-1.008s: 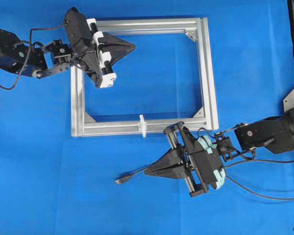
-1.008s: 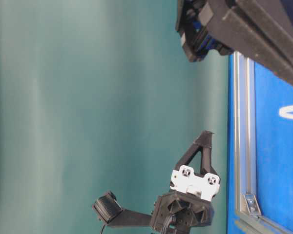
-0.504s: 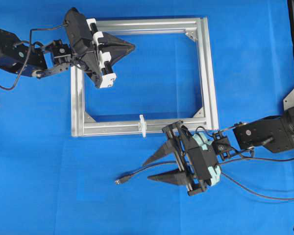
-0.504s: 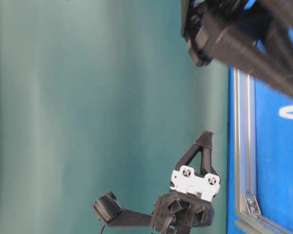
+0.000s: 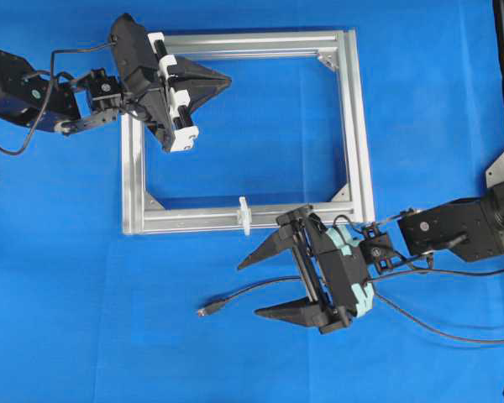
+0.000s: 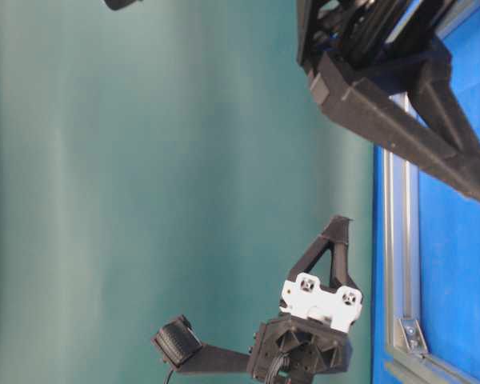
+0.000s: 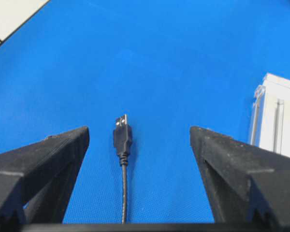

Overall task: Insert the wire through the string loop located in the center.
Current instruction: 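Lower the right gripper and close it on the cable behind the USB plug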

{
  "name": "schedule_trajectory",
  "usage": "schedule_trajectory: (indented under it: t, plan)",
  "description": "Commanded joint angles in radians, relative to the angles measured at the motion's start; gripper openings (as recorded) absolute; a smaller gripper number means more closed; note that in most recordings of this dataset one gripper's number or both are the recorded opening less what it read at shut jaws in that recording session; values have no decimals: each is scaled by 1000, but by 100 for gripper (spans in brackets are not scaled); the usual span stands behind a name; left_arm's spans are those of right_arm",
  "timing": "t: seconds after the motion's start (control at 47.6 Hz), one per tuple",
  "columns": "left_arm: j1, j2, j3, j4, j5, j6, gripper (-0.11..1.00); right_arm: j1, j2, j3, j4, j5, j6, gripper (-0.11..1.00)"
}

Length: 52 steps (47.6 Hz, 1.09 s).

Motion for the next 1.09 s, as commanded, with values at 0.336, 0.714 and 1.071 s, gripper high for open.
schedule_trajectory:
  t: [0.336, 0.714, 1.071]
  plan:
    - [-3, -32, -3, 3, -6, 0, 0, -2, 97, -86, 43, 71, 5, 82]
    - [-3, -32, 5, 3, -6, 0, 0, 0, 178, -95, 97, 87, 6, 82]
    - [-3, -32, 5, 3, -6, -2, 0, 0, 213, -103, 104, 89, 5, 80]
